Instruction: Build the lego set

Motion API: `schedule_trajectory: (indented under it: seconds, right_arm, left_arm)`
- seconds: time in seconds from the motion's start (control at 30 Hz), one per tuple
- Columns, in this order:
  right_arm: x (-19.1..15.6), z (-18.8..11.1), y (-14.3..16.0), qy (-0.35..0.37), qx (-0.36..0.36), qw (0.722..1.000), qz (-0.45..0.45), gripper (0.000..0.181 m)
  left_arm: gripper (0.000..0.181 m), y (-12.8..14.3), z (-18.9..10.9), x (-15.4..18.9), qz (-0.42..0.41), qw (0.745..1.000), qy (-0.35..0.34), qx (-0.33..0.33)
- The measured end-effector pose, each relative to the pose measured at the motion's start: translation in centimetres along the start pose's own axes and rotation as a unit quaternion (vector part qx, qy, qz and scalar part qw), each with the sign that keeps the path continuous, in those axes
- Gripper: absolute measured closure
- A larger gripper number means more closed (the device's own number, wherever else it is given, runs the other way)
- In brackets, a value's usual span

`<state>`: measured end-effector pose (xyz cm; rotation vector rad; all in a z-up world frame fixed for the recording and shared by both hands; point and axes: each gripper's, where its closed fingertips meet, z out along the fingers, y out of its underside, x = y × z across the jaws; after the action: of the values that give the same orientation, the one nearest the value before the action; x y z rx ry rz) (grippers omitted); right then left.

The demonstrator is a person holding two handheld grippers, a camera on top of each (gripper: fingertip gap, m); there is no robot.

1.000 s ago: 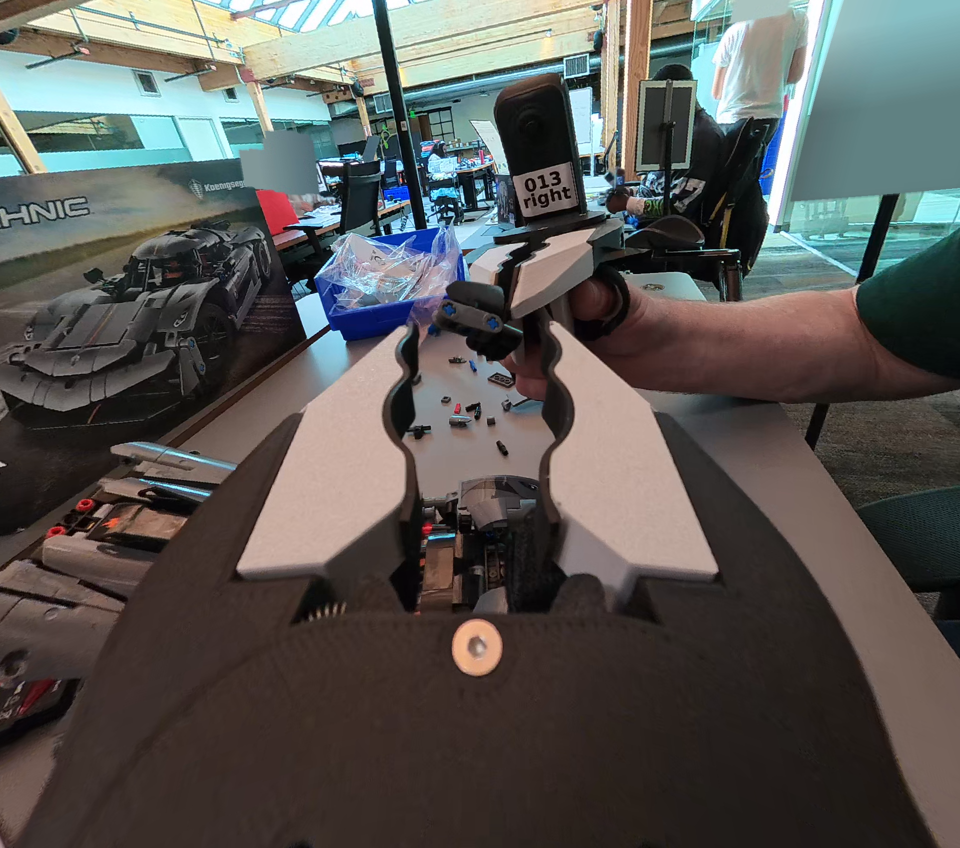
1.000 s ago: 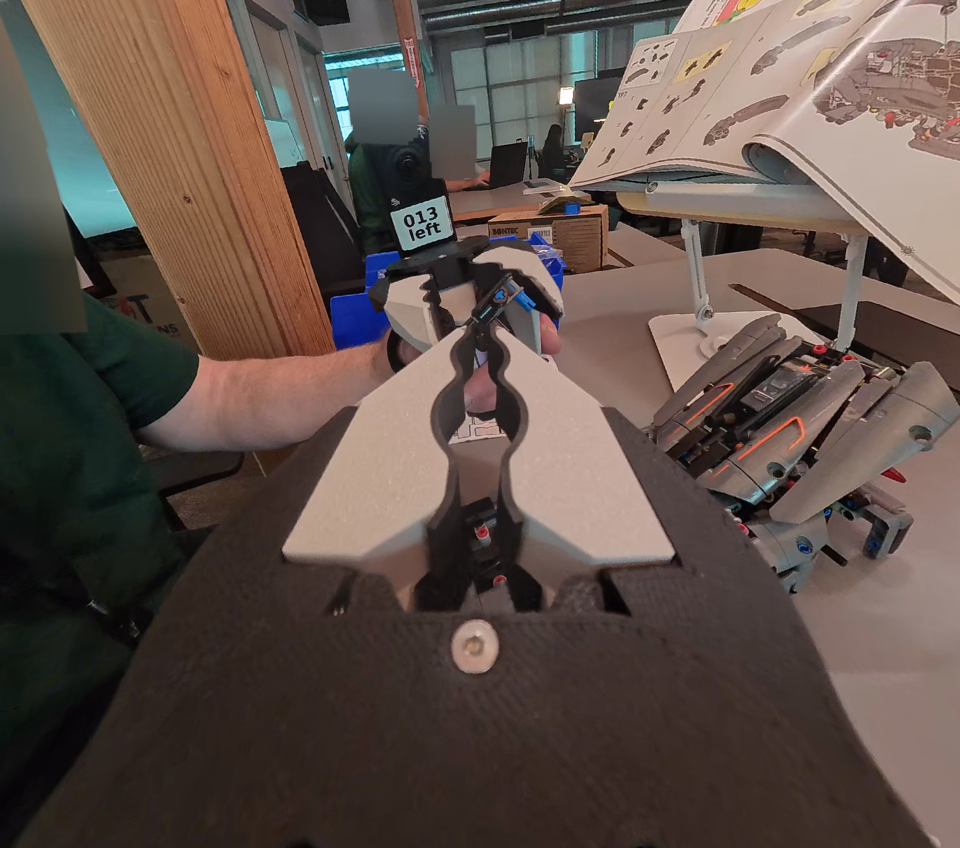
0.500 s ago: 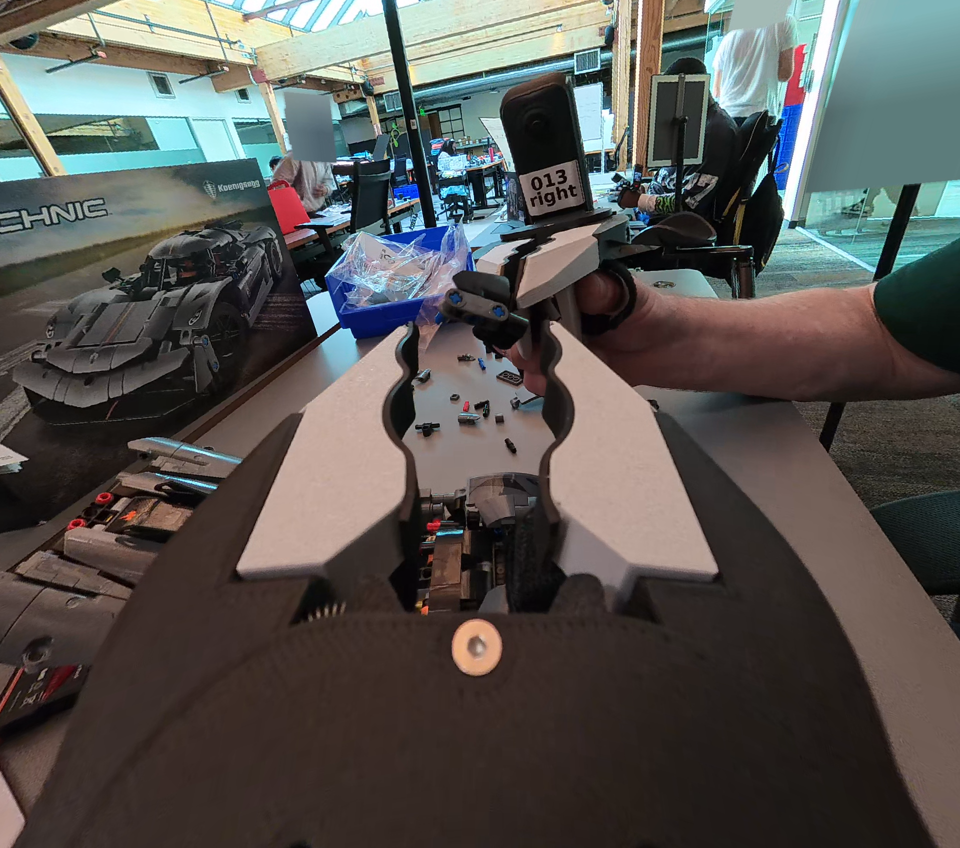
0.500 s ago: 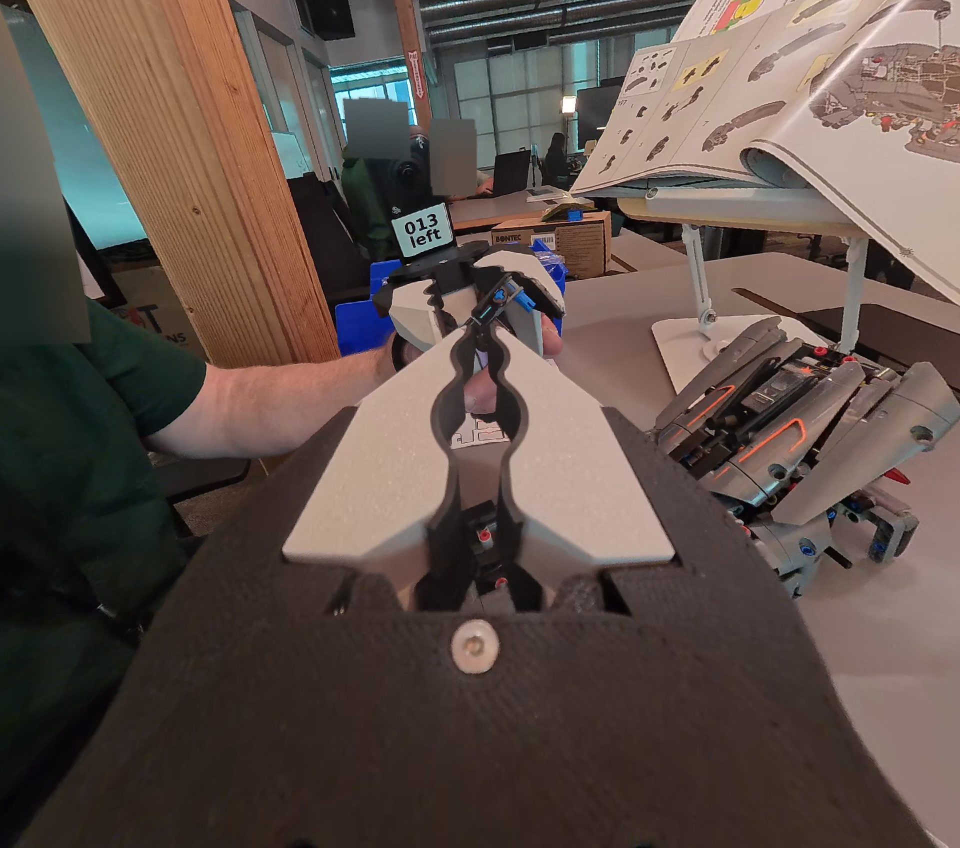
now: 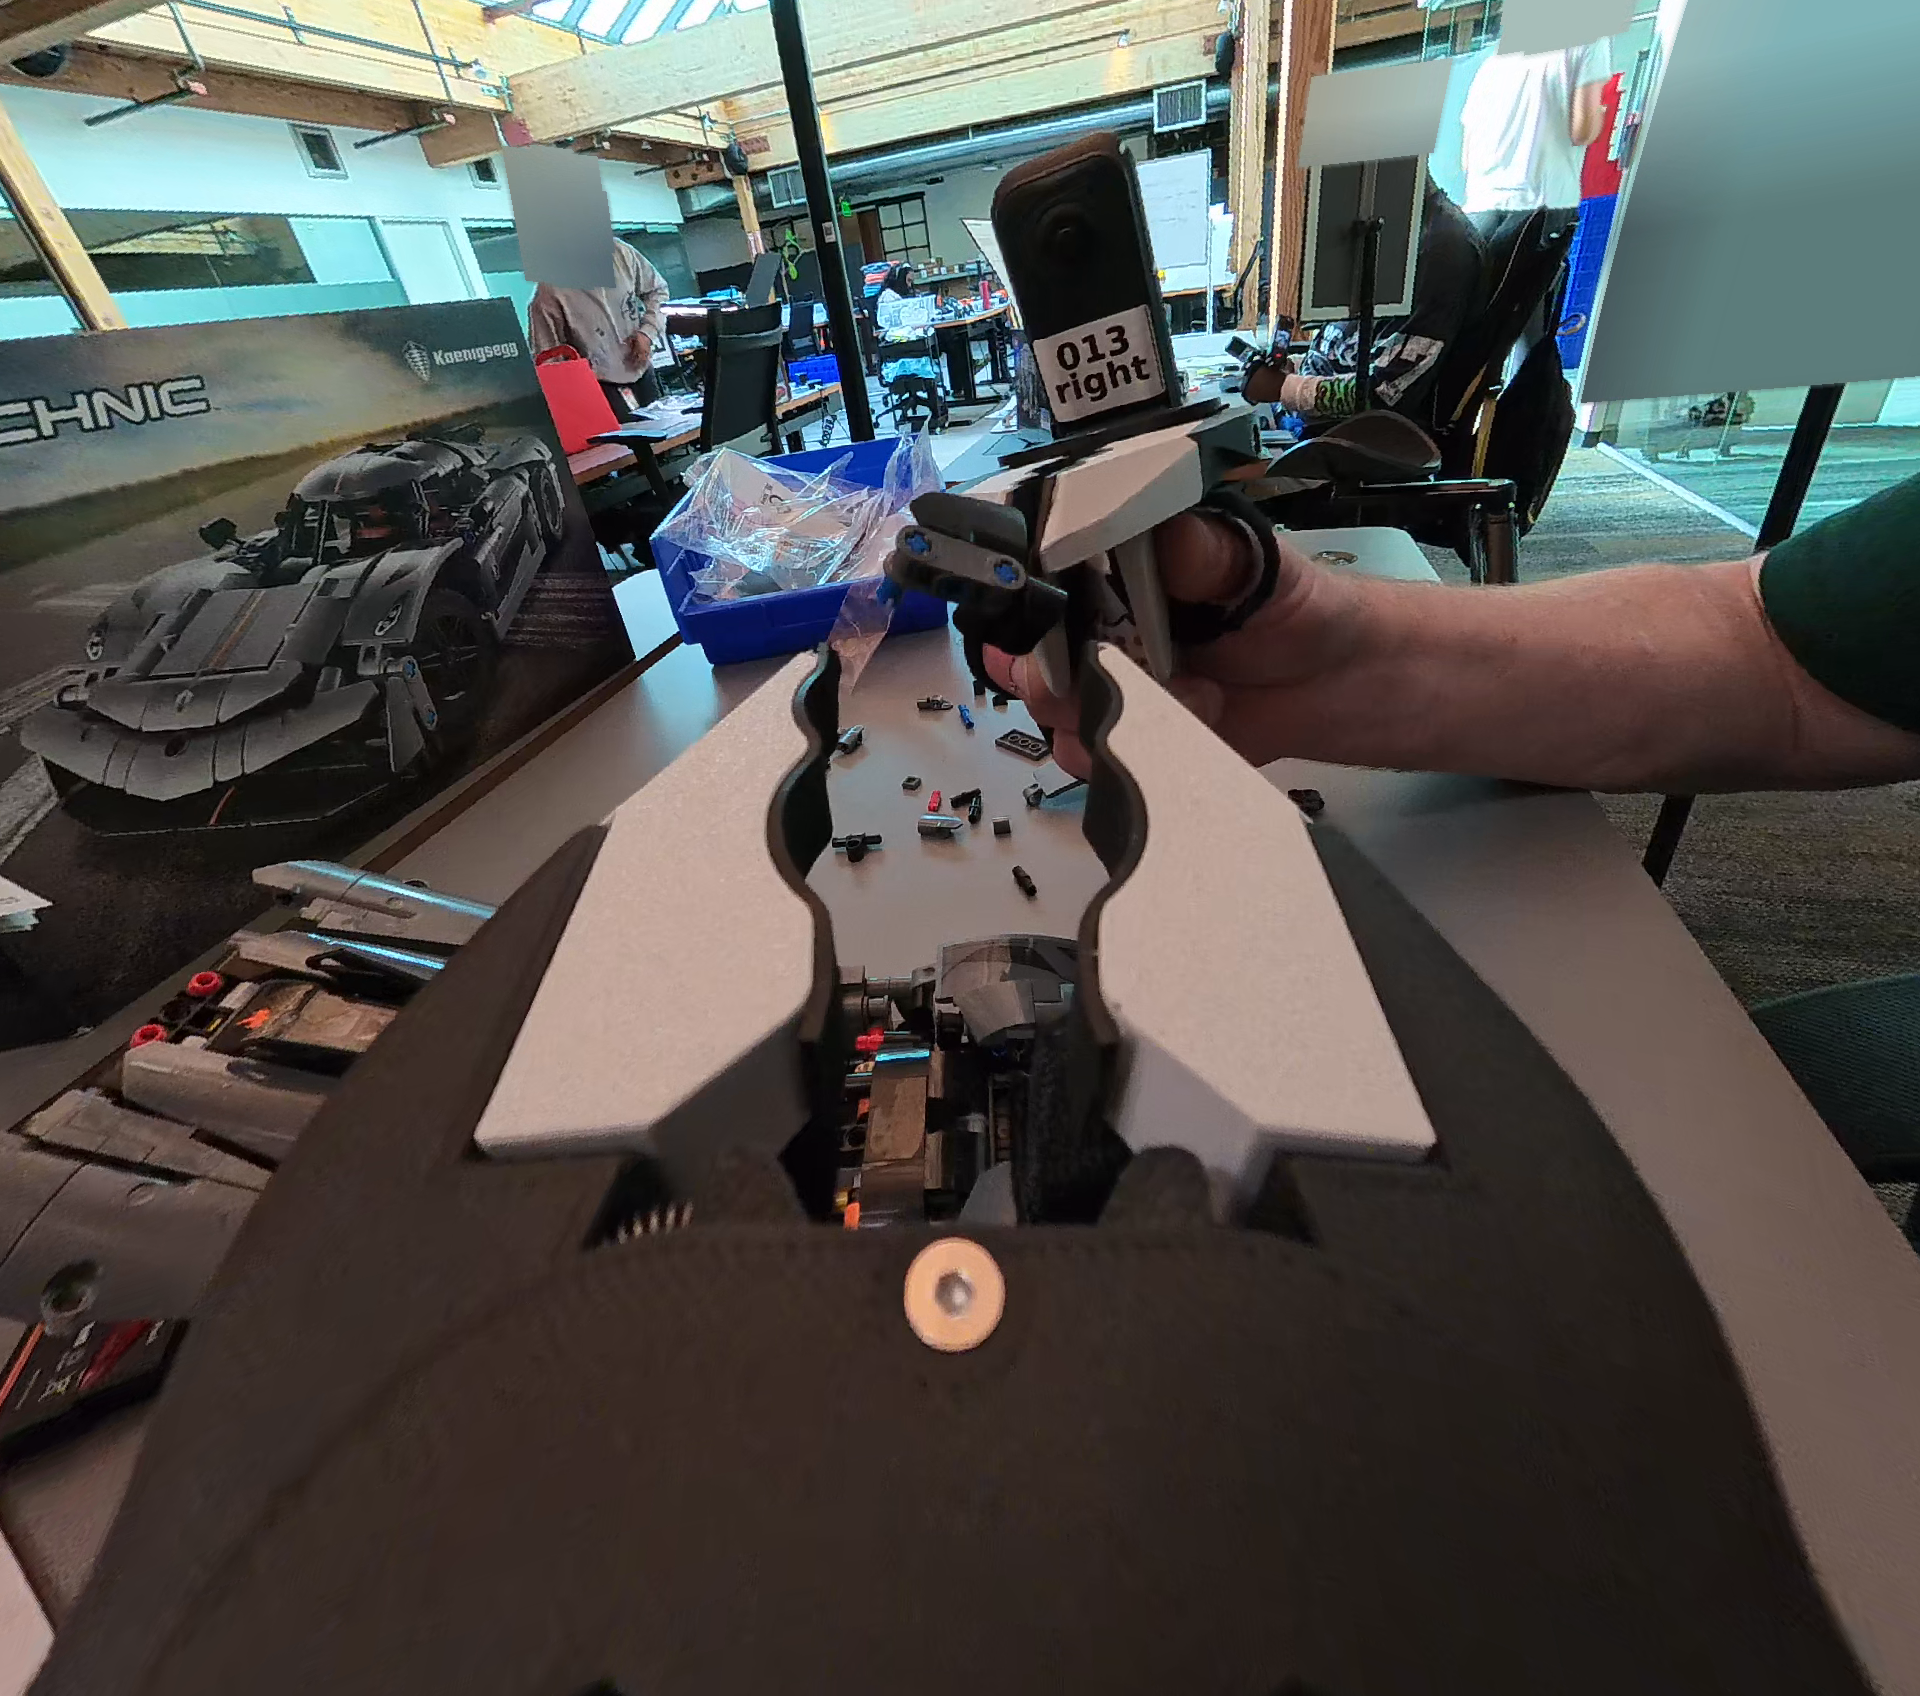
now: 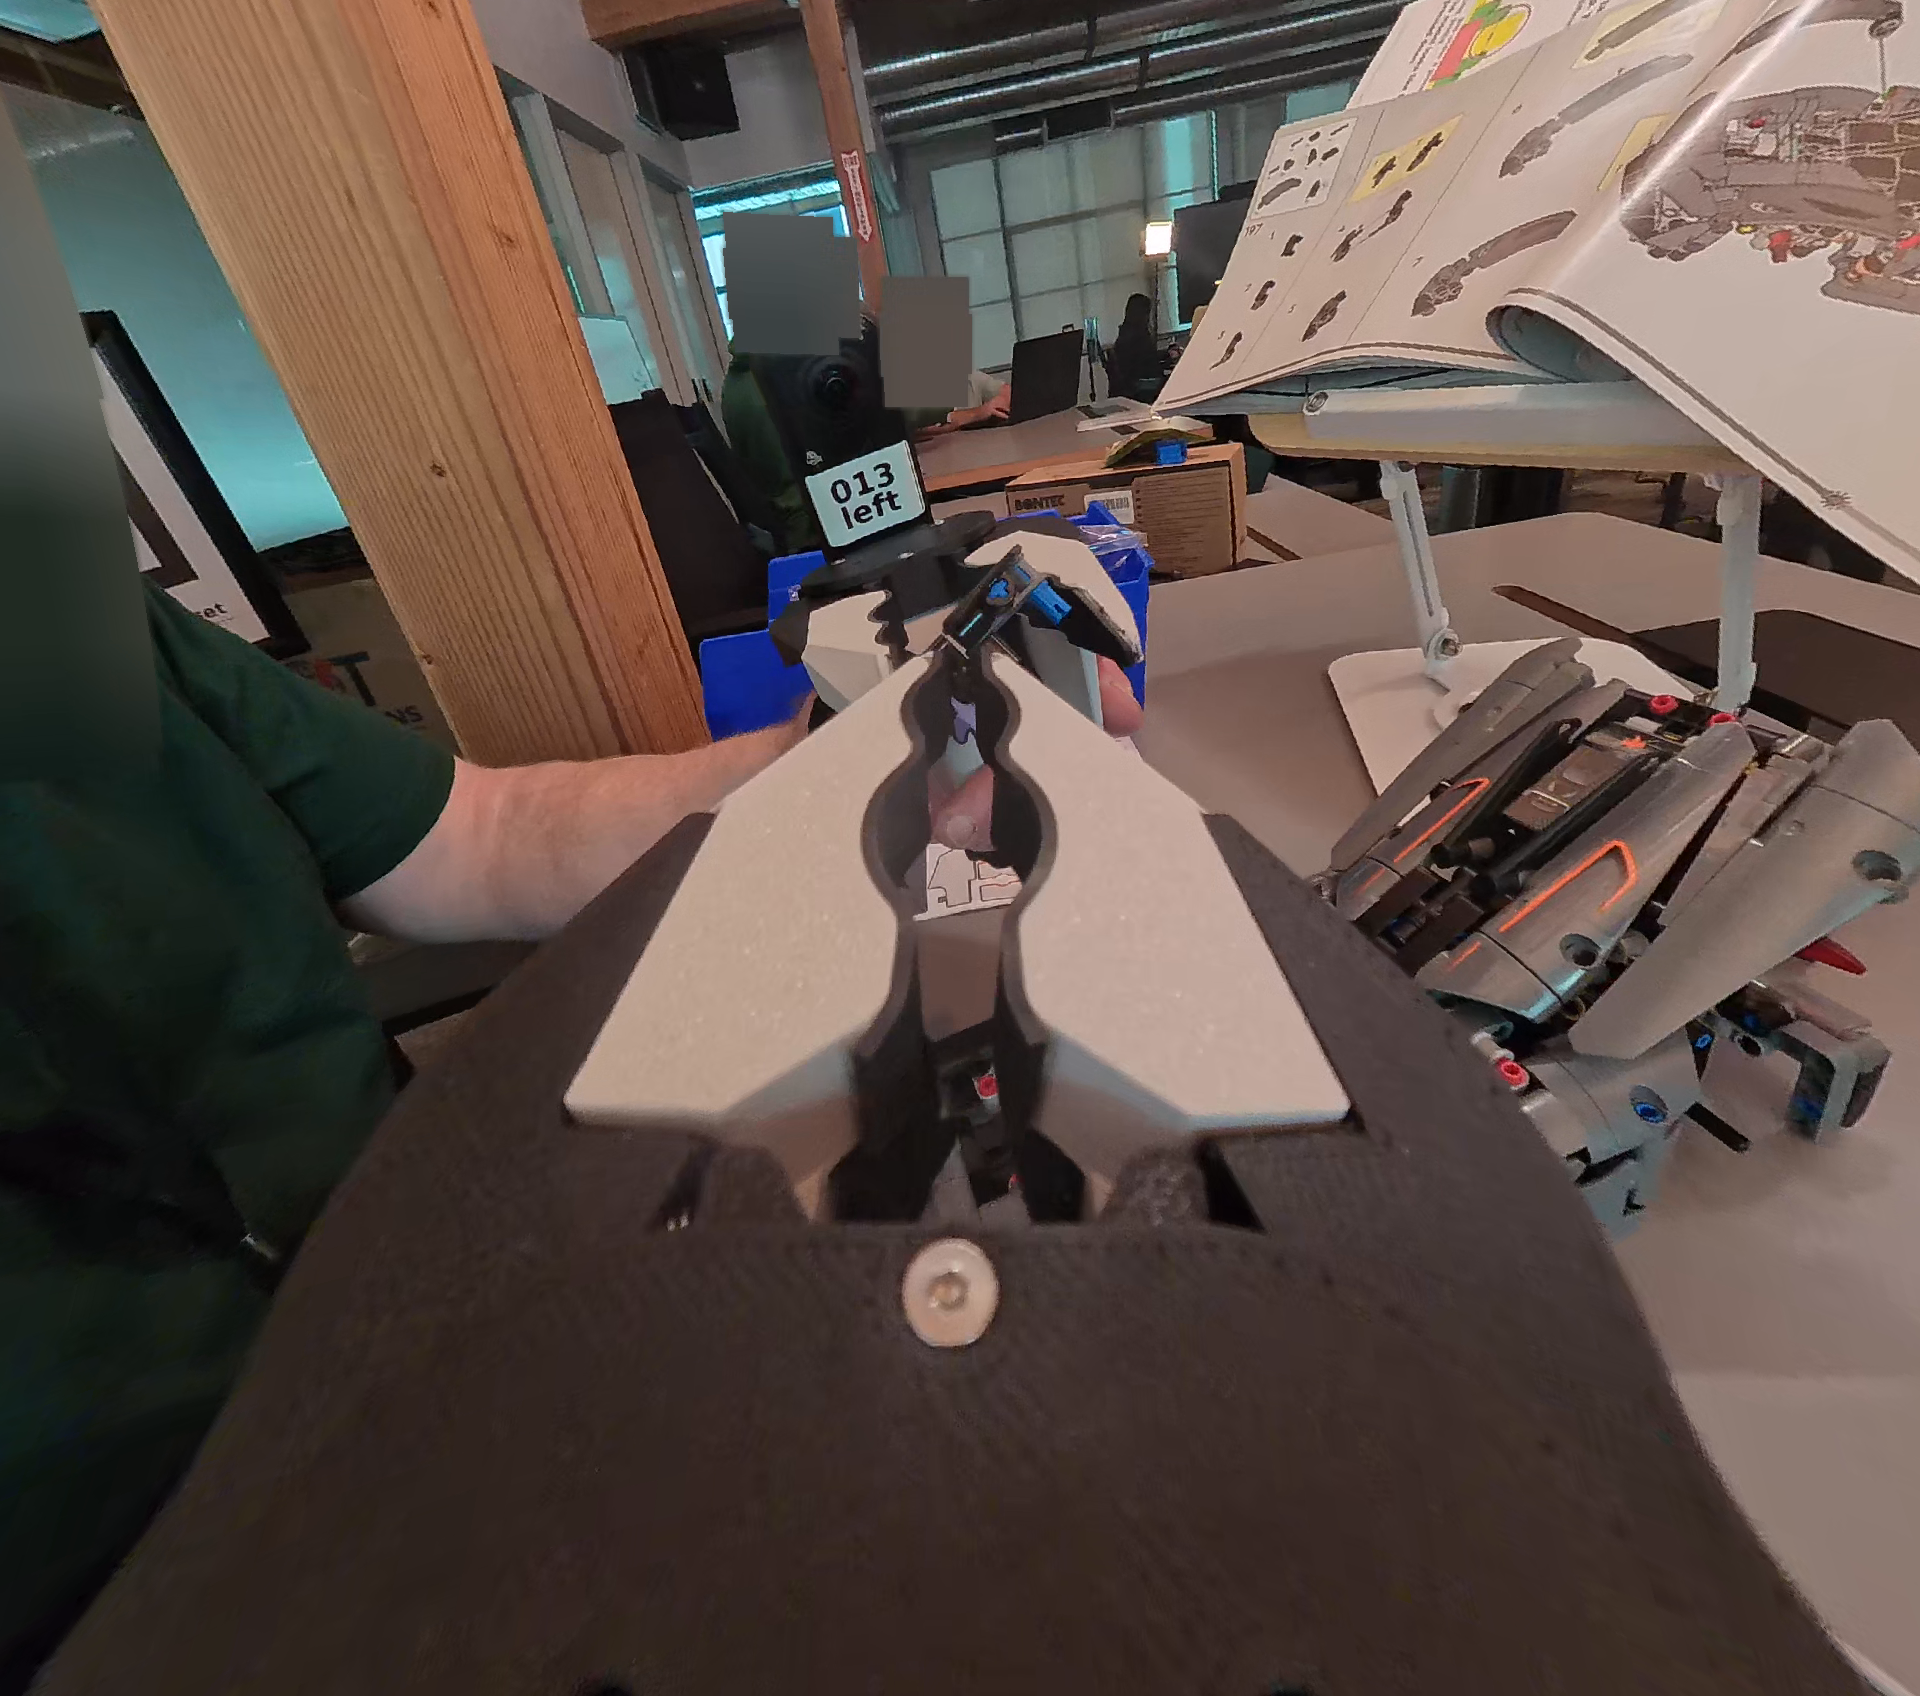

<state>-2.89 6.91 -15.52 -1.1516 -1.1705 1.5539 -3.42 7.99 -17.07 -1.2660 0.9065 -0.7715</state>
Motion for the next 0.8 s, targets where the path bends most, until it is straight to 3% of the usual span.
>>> schedule_trajectory:
  seconds: [0.5,0.8]
  right_arm:
    - [-0.2,0.6,1.1,-0.001,-0.029,1.000,-0.004,0.178]
    - [-0.1,0.7,1.0,0.070,-0.065,0.988,-0.120,0.179]
  left_arm:
    - [0.140,-0.1,0.2,0.7,0.013,1.000,0.010,-0.007]
    - [0.138,-0.6,-0.2,0.0,-0.027,0.999,0.010,0.017]
